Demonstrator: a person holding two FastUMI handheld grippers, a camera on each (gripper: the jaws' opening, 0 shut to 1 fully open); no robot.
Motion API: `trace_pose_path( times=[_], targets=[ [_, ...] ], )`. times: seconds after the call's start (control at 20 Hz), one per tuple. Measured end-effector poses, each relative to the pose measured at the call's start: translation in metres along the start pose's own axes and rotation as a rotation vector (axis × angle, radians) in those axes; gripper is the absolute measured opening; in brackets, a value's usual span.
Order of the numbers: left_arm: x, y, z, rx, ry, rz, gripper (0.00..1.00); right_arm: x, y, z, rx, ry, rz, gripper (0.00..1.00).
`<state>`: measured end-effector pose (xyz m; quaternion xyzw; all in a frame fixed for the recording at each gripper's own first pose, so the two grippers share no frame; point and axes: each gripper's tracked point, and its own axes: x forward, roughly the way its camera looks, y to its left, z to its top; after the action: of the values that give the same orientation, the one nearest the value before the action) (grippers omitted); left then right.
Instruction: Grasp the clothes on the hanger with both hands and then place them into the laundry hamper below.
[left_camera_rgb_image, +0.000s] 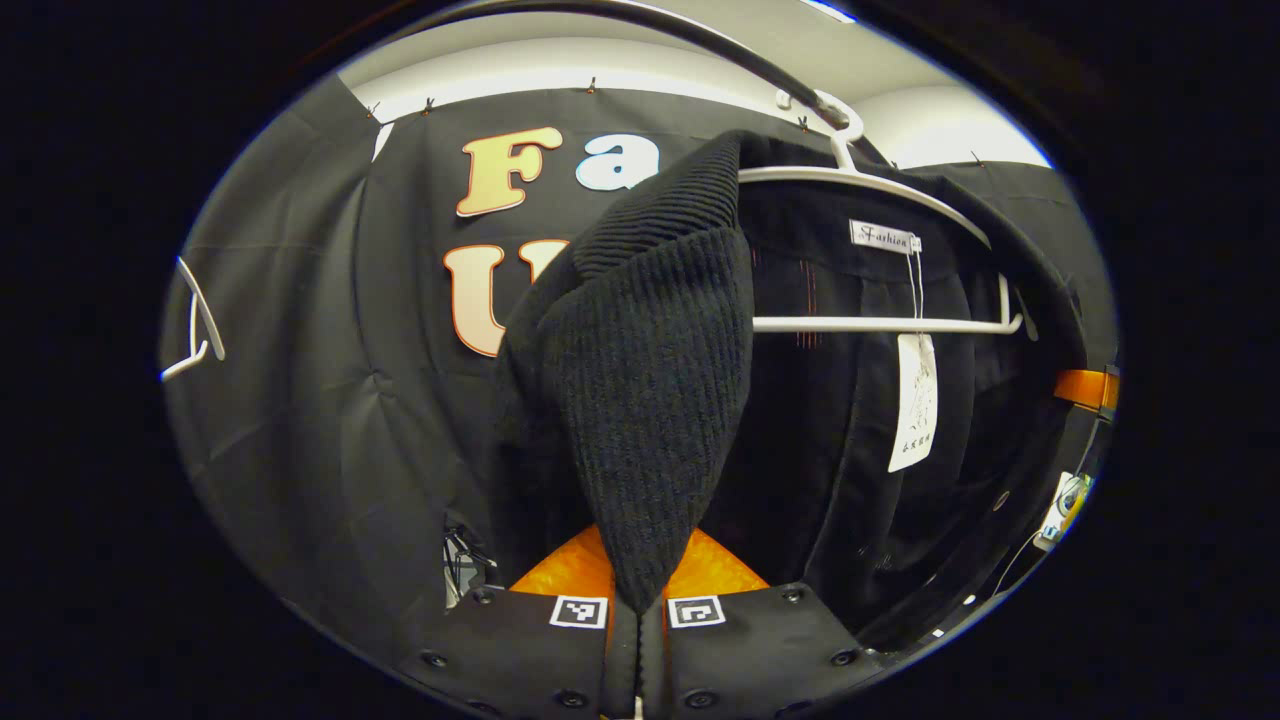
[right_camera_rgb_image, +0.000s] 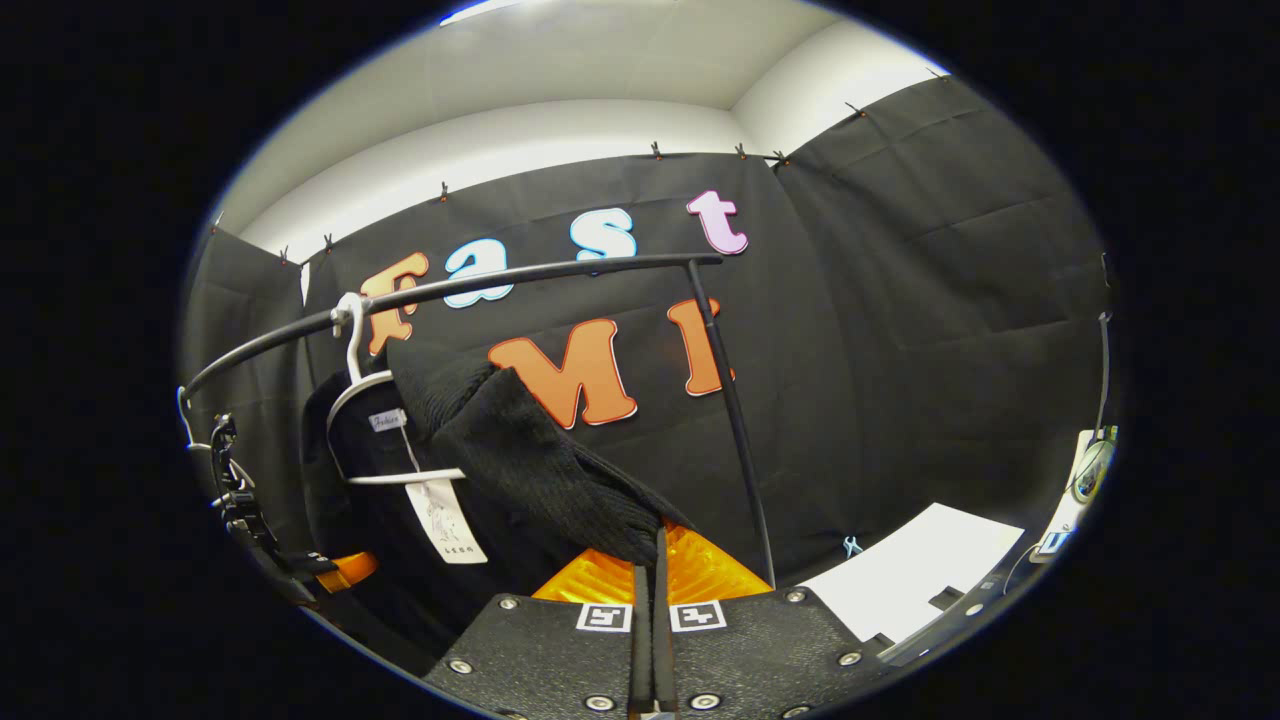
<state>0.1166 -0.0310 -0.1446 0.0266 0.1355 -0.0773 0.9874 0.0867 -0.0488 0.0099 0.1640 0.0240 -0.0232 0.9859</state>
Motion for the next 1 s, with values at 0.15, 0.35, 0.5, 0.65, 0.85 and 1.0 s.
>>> trace_pose_path(
  times=[0.15,0.35,0.5,0.65,0.85,1.0],
  targets=[
    [-0.012,0.004,0.01,-0.004,-0.013,0.001,0.08,0.005,-0.018,0.019,0.012,-0.025,-0.01,0.0],
    [-0.029,0.005,0.018,-0.03,-0.027,-0.007,0.06,0.017,-0.038,0.038,-0.006,-0.054,-0.022,0.0],
    [-0.034,-0.002,0.03,-0.032,-0.042,-0.037,0.08,0.028,-0.049,0.046,0.029,-0.051,-0.012,0.0],
    [-0.036,-0.003,0.036,-0.018,-0.053,-0.038,0.08,0.047,-0.075,0.043,0.009,-0.034,-0.046,0.0],
    [-0.036,-0.007,0.046,0.003,-0.08,-0.041,0.11,0.068,-0.1,0.014,0.008,0.034,-0.079,0.0],
    [-0.033,-0.005,0.048,-0.009,-0.081,-0.028,0.06,0.081,-0.102,-0.015,0.041,0.074,-0.074,0.0]
  ],
)
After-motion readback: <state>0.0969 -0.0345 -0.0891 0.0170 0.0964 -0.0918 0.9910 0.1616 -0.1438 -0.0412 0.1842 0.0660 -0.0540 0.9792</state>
